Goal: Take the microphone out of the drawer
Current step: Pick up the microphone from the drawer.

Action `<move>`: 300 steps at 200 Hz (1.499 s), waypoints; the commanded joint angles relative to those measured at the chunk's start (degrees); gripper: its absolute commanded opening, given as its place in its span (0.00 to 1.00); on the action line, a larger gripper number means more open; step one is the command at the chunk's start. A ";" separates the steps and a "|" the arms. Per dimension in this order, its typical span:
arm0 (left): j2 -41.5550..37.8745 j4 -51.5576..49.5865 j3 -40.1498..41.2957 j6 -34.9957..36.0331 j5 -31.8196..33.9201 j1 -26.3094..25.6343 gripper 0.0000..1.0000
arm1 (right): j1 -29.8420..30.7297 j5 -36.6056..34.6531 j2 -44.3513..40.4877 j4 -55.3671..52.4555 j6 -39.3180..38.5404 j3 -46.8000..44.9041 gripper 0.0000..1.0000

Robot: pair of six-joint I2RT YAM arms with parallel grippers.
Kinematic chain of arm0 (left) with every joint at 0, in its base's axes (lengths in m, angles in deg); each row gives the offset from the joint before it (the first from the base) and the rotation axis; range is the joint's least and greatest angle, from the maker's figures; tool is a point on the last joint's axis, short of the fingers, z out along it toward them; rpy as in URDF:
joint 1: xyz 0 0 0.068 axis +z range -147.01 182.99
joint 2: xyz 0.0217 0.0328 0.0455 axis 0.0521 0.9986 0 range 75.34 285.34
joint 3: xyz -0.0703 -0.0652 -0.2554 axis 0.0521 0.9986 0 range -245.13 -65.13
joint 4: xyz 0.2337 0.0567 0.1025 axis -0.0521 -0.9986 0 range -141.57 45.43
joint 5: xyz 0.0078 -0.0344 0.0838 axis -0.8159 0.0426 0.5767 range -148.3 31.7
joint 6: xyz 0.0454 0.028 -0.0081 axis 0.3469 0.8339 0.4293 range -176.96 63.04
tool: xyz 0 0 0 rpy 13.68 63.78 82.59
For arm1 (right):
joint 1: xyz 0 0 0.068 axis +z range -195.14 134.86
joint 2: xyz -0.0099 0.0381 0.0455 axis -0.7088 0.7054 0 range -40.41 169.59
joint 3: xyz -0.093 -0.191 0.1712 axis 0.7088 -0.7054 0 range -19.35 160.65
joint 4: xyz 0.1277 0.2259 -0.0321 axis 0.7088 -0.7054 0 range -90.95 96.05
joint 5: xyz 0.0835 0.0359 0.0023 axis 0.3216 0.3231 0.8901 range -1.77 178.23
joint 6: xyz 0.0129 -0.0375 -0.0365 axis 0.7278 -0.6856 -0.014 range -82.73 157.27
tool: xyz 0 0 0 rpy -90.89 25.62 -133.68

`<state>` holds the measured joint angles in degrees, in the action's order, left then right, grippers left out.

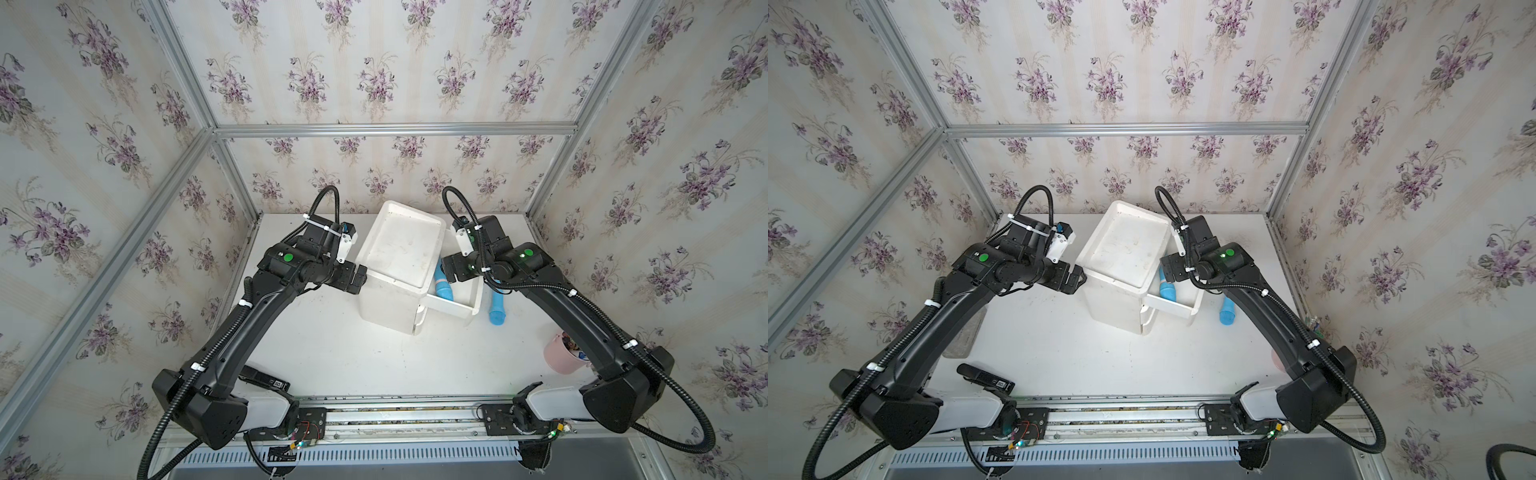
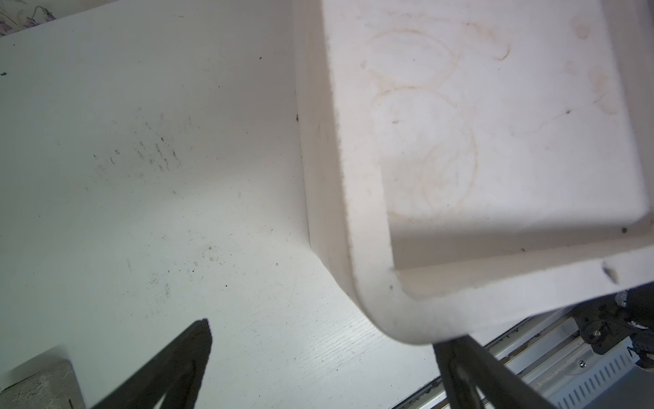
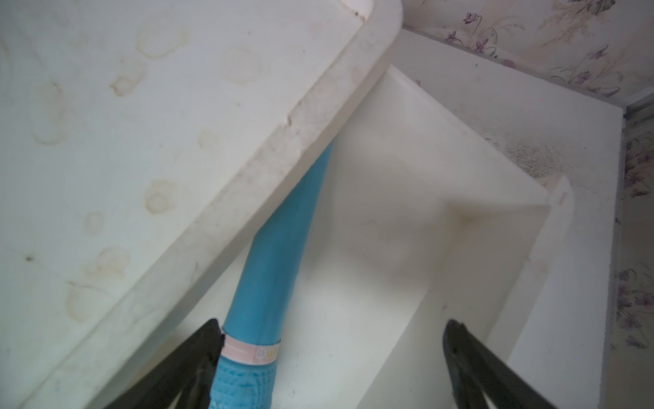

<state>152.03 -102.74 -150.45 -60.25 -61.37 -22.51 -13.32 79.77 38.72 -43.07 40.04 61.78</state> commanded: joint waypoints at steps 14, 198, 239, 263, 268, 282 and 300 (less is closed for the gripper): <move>-0.58 3.50 -0.54 0.39 0.49 0.18 0.99 | 0.90 -0.32 -1.61 -3.46 -1.27 0.40 0.95; 3.03 6.04 -6.35 -0.75 -5.90 0.19 0.99 | 2.40 -1.06 1.73 6.80 3.48 -7.69 0.88; 2.95 6.89 -6.18 -1.56 -6.77 0.18 0.99 | 2.22 0.84 4.54 8.62 3.65 -5.59 0.87; 2.77 7.28 -5.99 -1.46 -6.77 0.21 0.99 | 1.76 1.35 6.60 9.82 4.15 -4.93 0.82; 2.77 7.29 -5.92 -1.38 -6.77 0.19 0.99 | 1.76 1.39 6.93 10.07 4.29 -4.96 0.82; 2.76 7.34 -5.82 -1.24 -6.77 0.21 0.99 | 1.78 1.18 7.70 10.51 4.91 -4.75 0.76; 2.86 7.30 -5.74 -1.12 -6.77 0.31 0.99 | 1.76 1.48 8.22 10.95 5.54 -4.66 0.72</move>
<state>154.91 -96.44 -156.37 -61.56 -67.60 -22.38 -11.47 80.22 46.11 -33.59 43.36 56.88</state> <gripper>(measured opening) 0.993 0.737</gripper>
